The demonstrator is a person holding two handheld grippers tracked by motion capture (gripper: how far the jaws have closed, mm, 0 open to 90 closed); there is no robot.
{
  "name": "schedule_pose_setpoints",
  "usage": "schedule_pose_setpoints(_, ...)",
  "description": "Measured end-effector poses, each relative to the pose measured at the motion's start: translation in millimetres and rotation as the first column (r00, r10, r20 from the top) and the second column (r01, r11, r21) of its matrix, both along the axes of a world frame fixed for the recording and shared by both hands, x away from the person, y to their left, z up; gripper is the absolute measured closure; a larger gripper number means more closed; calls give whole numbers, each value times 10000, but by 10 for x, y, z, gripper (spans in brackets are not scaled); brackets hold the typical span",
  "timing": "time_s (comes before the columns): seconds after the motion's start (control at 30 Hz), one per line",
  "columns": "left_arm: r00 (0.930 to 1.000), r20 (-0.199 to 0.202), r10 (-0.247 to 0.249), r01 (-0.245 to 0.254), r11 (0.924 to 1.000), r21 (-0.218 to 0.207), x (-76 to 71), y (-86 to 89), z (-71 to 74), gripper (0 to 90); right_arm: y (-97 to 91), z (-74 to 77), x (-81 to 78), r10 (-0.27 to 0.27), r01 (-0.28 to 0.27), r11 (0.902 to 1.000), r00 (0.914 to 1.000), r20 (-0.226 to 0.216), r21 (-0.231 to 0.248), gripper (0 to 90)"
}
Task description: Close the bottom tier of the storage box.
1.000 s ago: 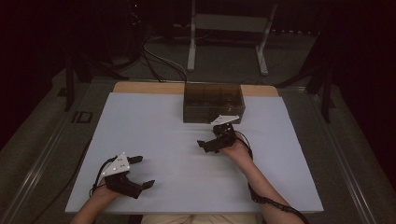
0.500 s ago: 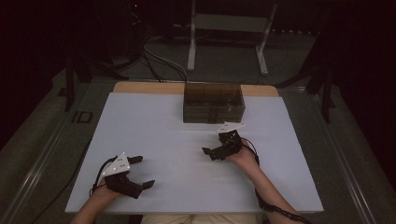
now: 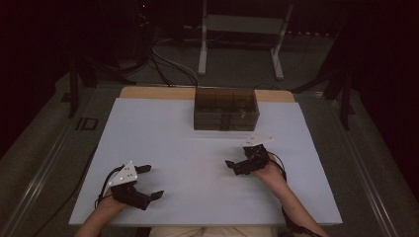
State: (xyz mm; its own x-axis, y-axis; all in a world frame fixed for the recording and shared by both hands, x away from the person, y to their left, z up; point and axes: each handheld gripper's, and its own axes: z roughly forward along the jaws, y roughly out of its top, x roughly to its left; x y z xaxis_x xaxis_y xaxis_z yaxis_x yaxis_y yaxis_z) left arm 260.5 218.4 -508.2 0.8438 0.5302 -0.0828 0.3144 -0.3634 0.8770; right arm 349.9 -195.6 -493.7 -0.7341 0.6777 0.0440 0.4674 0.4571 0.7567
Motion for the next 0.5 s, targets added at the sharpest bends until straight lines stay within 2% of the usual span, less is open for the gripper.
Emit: schedule_pose_setpoints(0.5,10000,-25,11,-11,10000,-5,0,-4,-2,9,-435,39,-266,-589,587,9982,9981,175,117,36)
